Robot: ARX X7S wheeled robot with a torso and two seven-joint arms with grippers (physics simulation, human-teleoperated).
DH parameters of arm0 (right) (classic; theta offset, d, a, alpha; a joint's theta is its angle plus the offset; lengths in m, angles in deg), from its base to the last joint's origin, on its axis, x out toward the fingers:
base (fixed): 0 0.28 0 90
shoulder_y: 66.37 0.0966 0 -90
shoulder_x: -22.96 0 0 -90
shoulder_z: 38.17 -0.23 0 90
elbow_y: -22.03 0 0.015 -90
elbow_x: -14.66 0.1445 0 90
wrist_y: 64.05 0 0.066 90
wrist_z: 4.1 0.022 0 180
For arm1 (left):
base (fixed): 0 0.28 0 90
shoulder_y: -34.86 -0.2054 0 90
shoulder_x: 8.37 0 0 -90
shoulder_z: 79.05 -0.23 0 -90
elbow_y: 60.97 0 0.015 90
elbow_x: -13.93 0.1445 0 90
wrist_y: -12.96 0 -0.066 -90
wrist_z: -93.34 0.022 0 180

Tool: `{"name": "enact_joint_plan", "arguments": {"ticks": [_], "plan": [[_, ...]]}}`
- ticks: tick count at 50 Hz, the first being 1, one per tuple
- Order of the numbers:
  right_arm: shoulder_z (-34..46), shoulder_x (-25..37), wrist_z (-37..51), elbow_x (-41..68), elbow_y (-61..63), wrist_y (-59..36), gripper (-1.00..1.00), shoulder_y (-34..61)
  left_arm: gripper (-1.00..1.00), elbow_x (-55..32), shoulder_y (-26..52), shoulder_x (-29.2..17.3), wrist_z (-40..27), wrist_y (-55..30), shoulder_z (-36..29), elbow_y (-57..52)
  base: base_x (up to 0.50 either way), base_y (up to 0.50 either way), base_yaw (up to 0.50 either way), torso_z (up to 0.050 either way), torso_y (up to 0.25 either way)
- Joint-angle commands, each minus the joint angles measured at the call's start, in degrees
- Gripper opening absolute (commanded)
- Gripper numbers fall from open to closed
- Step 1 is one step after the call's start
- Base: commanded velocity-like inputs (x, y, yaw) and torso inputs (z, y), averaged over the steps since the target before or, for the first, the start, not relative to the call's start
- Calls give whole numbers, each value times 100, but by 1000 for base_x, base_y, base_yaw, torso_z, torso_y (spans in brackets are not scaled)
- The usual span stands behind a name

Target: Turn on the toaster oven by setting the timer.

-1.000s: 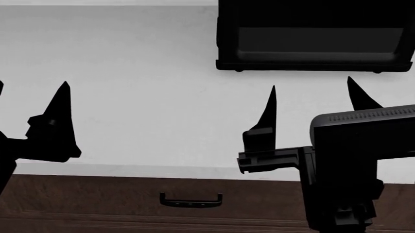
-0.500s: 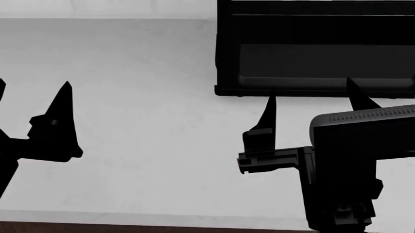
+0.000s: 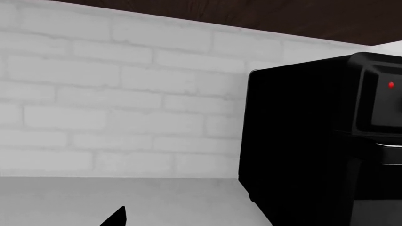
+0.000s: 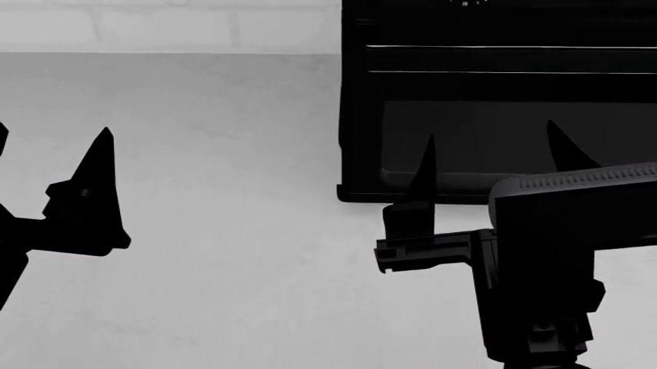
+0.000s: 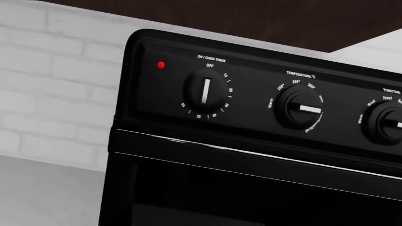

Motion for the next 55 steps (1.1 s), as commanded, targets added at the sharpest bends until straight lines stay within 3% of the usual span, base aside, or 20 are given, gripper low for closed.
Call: {"name": "enact_joint_plan", "arguments": {"ticks": [1,14,30,55], "plan": [[4,18,35,15,2,7,100,-21,100,-4,-18,-27,-12,58,-35,21,289,0,0,0,15],[66,47,147,-19,13,-256,100,118,100,-14,-14,-45,-44,116,-51,43,44,0,0,0,0],[273,97,194,56,20,-1551,100,1580,100,-49,18,-71,-91,121,-92,50,0,0,0,0,0],[616,107,37,21,-1273,-1369,100,2627,100,-127,11,-131,-156,124,-122,8,0,0,0,0,0]]}}
